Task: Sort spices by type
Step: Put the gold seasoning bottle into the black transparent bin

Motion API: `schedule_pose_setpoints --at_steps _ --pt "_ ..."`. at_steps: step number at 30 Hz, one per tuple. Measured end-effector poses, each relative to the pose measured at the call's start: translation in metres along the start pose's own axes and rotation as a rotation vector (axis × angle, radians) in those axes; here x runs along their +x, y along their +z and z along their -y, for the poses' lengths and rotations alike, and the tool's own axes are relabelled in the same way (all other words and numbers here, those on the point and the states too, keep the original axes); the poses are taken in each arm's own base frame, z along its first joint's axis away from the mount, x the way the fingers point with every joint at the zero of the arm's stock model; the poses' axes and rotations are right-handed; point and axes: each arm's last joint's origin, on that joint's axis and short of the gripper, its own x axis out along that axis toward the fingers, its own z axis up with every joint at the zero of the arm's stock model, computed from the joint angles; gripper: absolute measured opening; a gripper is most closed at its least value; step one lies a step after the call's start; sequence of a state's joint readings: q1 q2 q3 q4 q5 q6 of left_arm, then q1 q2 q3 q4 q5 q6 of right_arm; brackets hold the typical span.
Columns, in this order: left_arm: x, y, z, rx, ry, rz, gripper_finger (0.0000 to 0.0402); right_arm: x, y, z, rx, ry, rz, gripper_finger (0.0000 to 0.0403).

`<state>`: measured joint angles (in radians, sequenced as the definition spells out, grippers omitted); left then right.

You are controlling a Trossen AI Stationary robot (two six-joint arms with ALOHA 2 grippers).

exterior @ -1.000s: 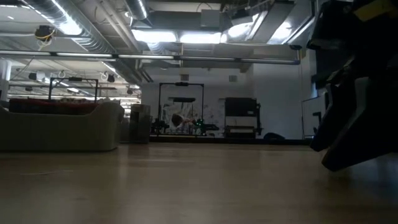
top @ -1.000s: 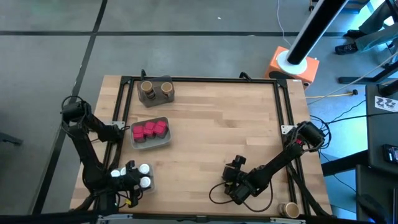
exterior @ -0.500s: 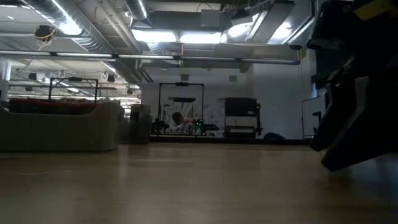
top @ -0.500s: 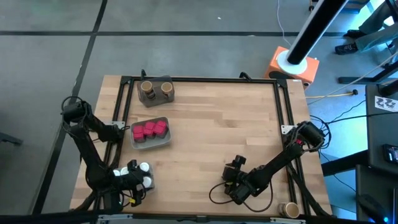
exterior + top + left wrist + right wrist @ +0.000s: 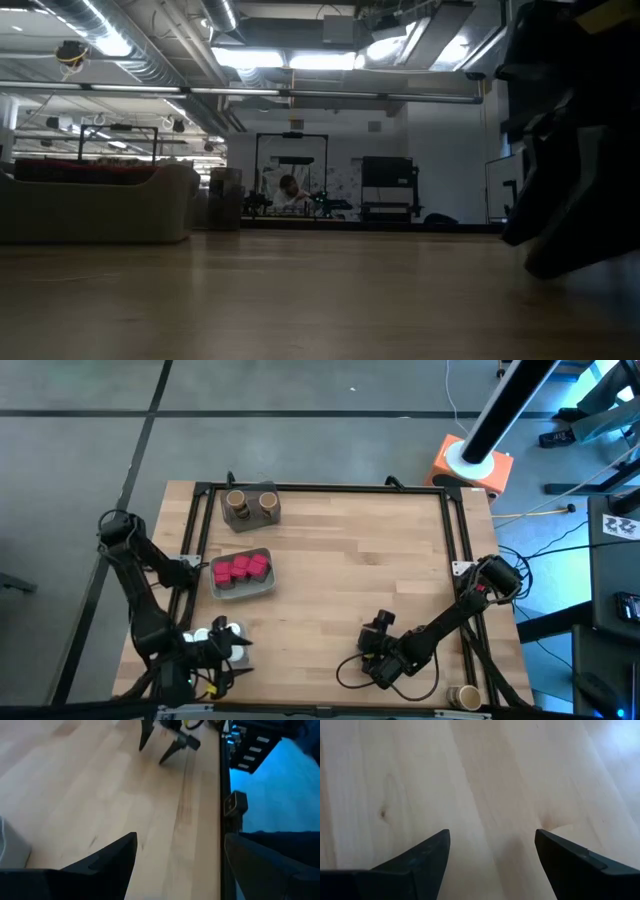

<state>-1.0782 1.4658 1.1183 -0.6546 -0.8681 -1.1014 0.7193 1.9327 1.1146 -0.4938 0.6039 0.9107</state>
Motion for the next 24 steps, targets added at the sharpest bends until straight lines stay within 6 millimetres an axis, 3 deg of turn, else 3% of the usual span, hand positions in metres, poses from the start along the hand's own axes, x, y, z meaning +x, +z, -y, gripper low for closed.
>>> schedule_pose_setpoints --at_steps 4,11,17,24 --pt "0.014 0.012 0.001 0.014 0.003 0.037 0.029 -0.001 -0.001 -0.001 -0.062 0.028 -0.029 0.0294" --pt "0.042 0.032 0.0 0.035 0.025 0.106 0.029 -0.026 0.007 0.002 -0.156 0.142 -0.065 0.0294" --pt "0.065 0.045 -0.003 0.036 0.053 0.151 0.029 -0.063 0.006 0.018 -0.262 0.097 -0.043 0.0294" --pt "0.094 0.052 -0.005 0.042 0.046 0.162 0.029 -0.116 -0.006 0.037 -0.261 0.108 -0.043 0.0294"
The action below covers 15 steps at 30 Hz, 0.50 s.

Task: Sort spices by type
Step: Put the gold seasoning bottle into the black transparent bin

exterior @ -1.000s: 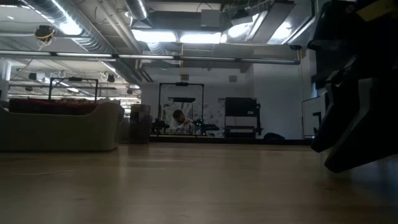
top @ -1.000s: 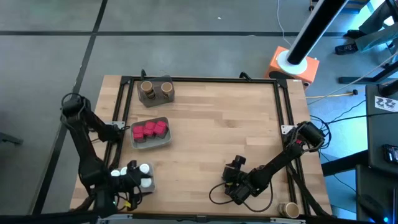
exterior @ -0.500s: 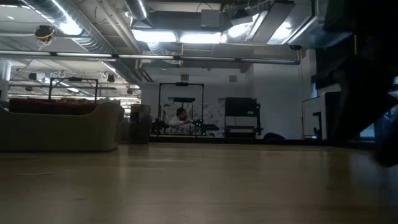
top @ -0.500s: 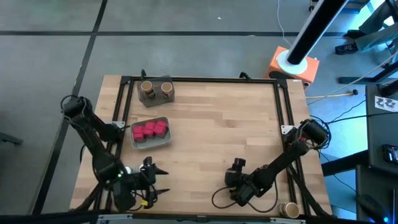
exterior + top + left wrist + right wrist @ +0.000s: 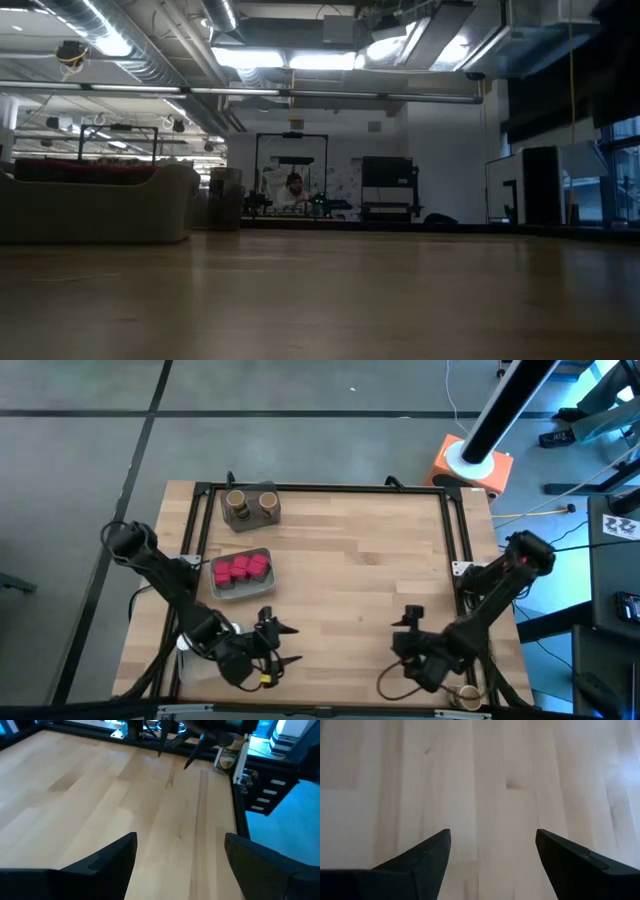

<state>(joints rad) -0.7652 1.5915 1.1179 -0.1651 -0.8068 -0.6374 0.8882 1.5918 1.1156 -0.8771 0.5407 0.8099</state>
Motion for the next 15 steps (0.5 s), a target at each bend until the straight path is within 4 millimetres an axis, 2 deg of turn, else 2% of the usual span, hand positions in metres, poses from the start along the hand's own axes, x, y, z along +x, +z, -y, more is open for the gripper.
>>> schedule_pose_setpoints --at_steps 8,15 --pt "0.031 0.003 0.0 -0.058 -0.03 0.044 0.029 -0.046 -0.022 0.011 -0.003 0.107 -0.066 0.0294" --pt "0.055 -0.005 0.006 -0.128 -0.051 0.088 0.029 -0.078 -0.037 0.017 0.017 0.309 -0.193 0.0294"
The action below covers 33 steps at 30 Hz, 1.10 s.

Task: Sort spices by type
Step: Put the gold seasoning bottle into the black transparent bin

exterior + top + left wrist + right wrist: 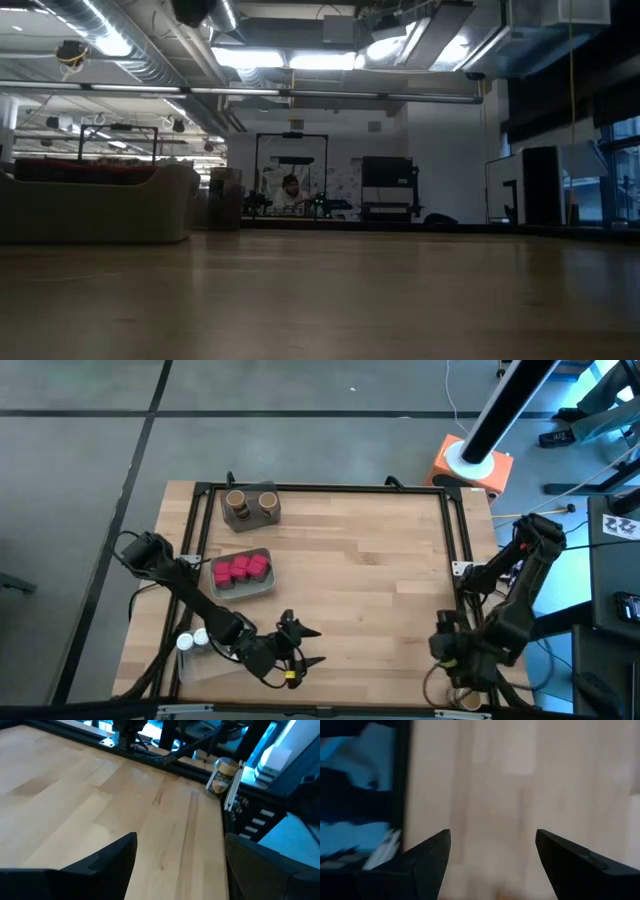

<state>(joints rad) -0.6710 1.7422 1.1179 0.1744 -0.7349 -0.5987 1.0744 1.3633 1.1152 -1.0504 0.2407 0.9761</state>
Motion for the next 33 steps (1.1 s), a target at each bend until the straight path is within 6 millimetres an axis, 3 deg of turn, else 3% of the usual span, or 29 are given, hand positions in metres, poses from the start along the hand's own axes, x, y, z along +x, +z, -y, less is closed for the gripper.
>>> schedule_pose_setpoints --at_steps 5,13,22,33 --pt "0.018 -0.01 0.0 -0.046 -0.006 0.039 0.029 -0.011 -0.013 -0.01 0.04 0.128 -0.094 0.0294" --pt "0.038 -0.017 -0.006 -0.097 0.007 0.079 0.029 -0.022 -0.019 -0.042 0.084 0.257 -0.217 0.0294" --pt "0.043 -0.015 -0.009 -0.109 0.014 0.095 0.029 -0.013 -0.014 -0.078 0.075 0.259 -0.293 0.0294" --pt "0.042 -0.015 -0.008 -0.101 0.01 0.099 0.029 -0.001 -0.031 -0.083 0.137 0.11 -0.352 0.0294"
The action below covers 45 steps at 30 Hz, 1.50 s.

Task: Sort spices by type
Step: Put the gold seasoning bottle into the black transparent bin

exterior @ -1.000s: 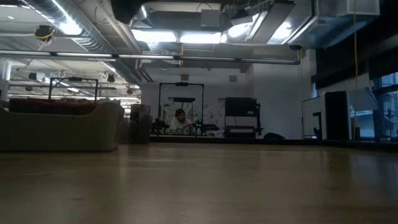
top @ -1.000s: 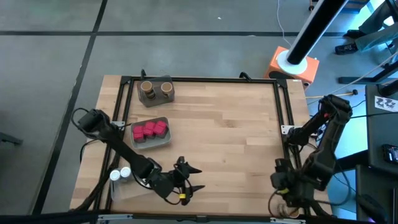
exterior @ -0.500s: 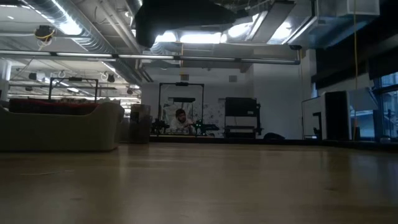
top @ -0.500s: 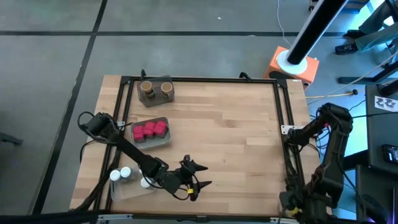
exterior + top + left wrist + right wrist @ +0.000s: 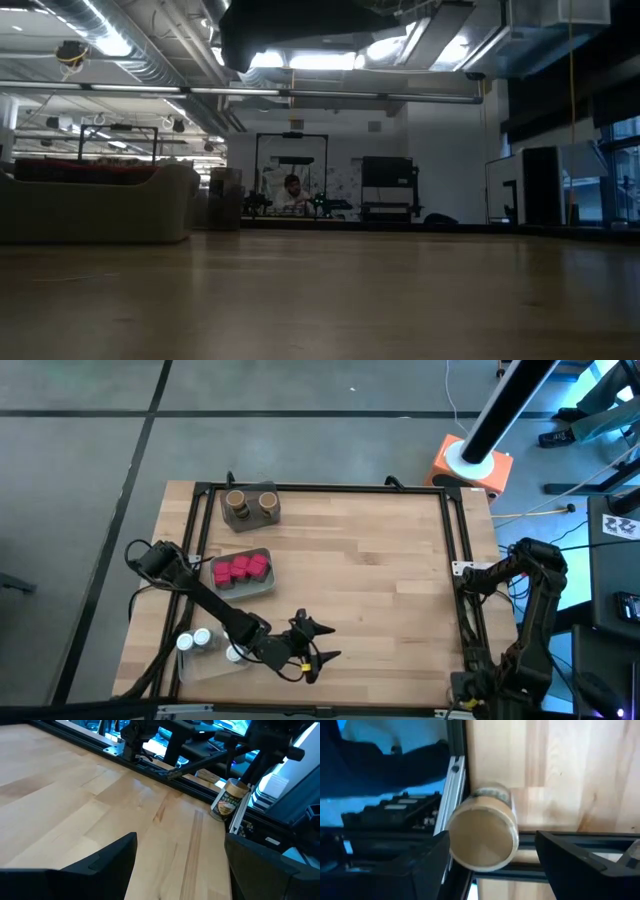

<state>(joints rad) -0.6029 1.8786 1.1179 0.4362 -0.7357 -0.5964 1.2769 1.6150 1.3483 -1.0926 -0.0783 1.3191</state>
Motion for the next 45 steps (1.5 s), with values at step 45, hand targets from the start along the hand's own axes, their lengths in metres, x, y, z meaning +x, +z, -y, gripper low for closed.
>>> schedule_pose_setpoints --at_steps 45 --pt "0.0 -0.001 0.0 0.025 0.002 -0.004 0.029 0.018 -0.004 -0.008 0.034 -0.01 -0.125 0.0373"
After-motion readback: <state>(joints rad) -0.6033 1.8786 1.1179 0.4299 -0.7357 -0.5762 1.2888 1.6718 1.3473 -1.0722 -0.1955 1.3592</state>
